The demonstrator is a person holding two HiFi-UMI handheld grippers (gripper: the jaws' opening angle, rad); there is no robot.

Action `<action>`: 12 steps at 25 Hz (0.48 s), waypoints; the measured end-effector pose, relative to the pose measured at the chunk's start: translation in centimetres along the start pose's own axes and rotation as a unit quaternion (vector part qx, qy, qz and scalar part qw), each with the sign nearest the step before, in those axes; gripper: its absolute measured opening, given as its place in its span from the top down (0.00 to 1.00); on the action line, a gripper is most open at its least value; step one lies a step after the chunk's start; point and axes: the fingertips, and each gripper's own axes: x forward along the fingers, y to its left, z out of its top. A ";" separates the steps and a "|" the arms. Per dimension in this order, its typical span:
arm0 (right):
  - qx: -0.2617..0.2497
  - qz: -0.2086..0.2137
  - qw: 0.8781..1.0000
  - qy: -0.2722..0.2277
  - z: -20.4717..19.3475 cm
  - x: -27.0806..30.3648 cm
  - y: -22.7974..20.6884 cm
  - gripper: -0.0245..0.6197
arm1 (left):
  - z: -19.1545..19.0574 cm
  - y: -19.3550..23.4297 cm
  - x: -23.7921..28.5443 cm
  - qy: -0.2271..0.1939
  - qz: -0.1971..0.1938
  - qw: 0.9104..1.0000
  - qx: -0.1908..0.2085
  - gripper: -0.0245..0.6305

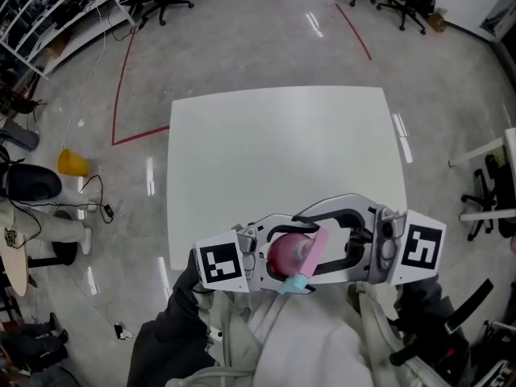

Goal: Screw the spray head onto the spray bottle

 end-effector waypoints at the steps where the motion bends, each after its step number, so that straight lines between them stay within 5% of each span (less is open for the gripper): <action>1: 0.000 0.003 1.000 -0.009 0.2 0.2 0.0 0.52 | 0.0 0.1 0.2 -0.005 -0.002 1.000 -0.004 0.31; 4: -0.001 -0.031 0.999 -0.031 0.8 -0.5 -1.3 0.68 | 0.4 1.9 -0.3 -0.026 0.037 0.999 -0.023 0.31; 7: 0.002 -0.090 0.996 -0.025 0.3 -1.1 -3.4 0.77 | -0.7 4.9 -1.0 -0.007 0.116 0.993 -0.016 0.31; 12: 0.030 -0.196 0.980 0.028 -3.2 -1.8 -6.6 0.77 | -4.3 10.0 -2.0 0.072 0.264 0.961 0.039 0.31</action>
